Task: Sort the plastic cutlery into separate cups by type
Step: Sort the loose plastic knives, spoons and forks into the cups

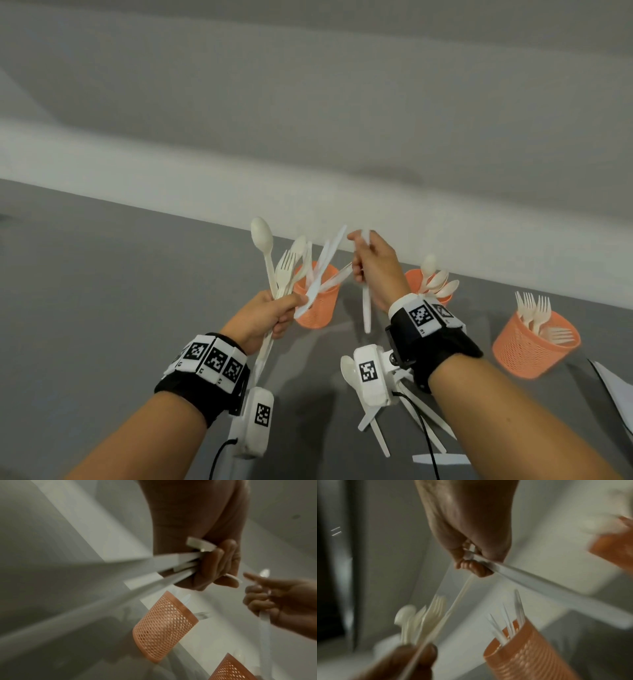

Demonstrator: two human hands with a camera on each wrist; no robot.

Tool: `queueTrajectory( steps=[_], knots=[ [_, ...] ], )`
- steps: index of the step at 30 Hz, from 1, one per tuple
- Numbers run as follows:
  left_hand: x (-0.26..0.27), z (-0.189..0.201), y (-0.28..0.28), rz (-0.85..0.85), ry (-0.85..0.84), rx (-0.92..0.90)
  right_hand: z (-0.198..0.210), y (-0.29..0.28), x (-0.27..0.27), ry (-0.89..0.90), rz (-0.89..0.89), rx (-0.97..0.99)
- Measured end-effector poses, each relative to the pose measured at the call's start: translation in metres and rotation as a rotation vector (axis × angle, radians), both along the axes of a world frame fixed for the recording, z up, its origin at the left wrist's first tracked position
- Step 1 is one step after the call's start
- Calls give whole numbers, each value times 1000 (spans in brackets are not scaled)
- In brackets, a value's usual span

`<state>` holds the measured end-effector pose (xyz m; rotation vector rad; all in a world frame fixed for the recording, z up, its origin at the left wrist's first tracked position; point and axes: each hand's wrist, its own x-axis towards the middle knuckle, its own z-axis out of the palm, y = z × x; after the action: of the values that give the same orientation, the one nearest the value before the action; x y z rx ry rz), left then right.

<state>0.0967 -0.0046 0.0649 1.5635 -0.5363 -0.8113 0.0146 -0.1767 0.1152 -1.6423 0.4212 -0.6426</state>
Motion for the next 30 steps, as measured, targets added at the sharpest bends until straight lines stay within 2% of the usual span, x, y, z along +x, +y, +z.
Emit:
queueTrajectory(
  steps=[2, 4, 6, 14, 16, 18, 20, 23, 24, 26, 30],
  knots=[
    [0, 2, 1, -24, 2, 14, 4, 8, 0, 25, 95, -455],
    [1, 4, 2, -53, 7, 41, 6, 12, 0, 165, 218, -858],
    [2, 4, 4, -64, 23, 53, 5, 13, -1, 306, 261, -1084],
    [1, 13, 4, -62, 88, -90, 11, 19, -6, 286, 234, -1175],
    [5, 11, 3, -5, 88, -118, 17, 9, -1, 192, 165, -1105],
    [9, 9, 3, 50, 87, -146, 25, -2, 8, 39, 28, -932],
    [12, 7, 1, 101, 88, -175, 36, -5, 14, -139, -67, -664],
    [15, 7, -2, 164, 114, -231, 40, 2, 29, -338, -35, -192],
    [16, 8, -4, 173, 108, -242, 35, 5, 35, -353, -35, -99],
    [17, 9, -7, 194, 94, -266, 19, 8, 45, -319, -64, -35],
    [22, 8, -12, 239, 115, -333, -16, 1, 62, -56, -84, -73]
  ],
)
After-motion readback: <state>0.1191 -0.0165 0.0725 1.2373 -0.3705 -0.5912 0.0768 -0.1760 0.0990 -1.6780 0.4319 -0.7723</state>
